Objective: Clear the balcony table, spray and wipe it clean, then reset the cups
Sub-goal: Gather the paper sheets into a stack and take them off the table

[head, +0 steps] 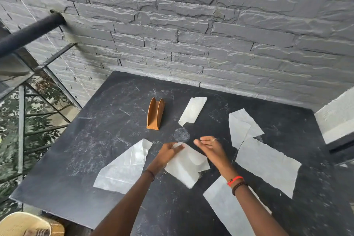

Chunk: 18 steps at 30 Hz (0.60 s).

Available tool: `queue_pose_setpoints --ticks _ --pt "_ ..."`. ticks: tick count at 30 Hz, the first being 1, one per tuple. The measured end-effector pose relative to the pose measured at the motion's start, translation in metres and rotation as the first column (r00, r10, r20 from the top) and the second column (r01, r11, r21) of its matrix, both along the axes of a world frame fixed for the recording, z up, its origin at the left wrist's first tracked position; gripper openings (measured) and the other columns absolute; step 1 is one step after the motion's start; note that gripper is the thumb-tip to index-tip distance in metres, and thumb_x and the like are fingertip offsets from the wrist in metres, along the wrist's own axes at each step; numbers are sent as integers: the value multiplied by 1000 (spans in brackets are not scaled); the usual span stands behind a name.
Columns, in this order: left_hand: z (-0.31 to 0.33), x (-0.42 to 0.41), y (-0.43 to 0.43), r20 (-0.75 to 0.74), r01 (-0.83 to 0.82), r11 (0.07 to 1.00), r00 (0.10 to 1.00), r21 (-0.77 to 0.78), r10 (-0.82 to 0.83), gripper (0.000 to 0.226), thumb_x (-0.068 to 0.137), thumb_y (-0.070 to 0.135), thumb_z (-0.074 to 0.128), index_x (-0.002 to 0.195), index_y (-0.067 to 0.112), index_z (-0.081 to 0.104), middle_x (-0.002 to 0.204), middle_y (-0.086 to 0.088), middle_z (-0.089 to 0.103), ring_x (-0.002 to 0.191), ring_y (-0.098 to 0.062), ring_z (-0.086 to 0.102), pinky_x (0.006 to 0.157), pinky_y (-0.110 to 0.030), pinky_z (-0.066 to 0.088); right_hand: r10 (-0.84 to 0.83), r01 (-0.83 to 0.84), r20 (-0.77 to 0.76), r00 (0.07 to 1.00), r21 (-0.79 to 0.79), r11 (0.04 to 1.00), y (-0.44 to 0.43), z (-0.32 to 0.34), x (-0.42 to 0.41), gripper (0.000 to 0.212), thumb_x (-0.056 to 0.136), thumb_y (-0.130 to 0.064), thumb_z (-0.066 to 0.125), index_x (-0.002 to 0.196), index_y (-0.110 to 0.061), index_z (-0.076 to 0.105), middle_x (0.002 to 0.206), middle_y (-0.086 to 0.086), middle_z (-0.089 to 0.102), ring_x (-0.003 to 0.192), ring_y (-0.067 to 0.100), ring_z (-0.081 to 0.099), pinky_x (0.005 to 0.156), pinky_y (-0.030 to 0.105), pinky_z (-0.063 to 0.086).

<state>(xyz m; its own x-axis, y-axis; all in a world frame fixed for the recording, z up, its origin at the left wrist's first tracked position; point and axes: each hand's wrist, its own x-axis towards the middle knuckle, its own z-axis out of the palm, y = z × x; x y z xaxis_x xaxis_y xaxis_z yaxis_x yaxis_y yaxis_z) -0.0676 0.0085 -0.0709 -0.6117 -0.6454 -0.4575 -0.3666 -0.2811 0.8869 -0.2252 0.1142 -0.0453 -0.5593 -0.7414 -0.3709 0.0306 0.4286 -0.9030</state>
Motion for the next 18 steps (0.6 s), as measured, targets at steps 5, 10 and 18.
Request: queue_pose_setpoints --ticks 5,10,18 --pt "6 -6 -6 99 81 987 993 -141 -68 25 92 31 62 80 9 64 73 -5 59 66 -17 53 62 -27 43 253 -246 -217 943 58 968 -7 1 29 59 66 -20 83 117 -20 55 105 -3 62 97 10 60 85 26 50" --pt "19 -6 -14 195 189 960 969 -204 -149 21 88 35 66 79 16 66 78 -1 62 71 -14 55 66 -26 41 145 -103 -429 892 118 988 -7 -3 23 18 79 -7 59 96 -13 63 90 5 70 86 23 65 74 31 50" --pt "24 28 -42 310 414 909 870 -42 -383 59 66 59 78 101 12 72 104 -3 73 93 -22 70 92 -39 52 73 -54 -138 988 135 989 1 11 -16 18 81 -1 55 91 -14 63 86 2 64 74 14 59 64 23 45"
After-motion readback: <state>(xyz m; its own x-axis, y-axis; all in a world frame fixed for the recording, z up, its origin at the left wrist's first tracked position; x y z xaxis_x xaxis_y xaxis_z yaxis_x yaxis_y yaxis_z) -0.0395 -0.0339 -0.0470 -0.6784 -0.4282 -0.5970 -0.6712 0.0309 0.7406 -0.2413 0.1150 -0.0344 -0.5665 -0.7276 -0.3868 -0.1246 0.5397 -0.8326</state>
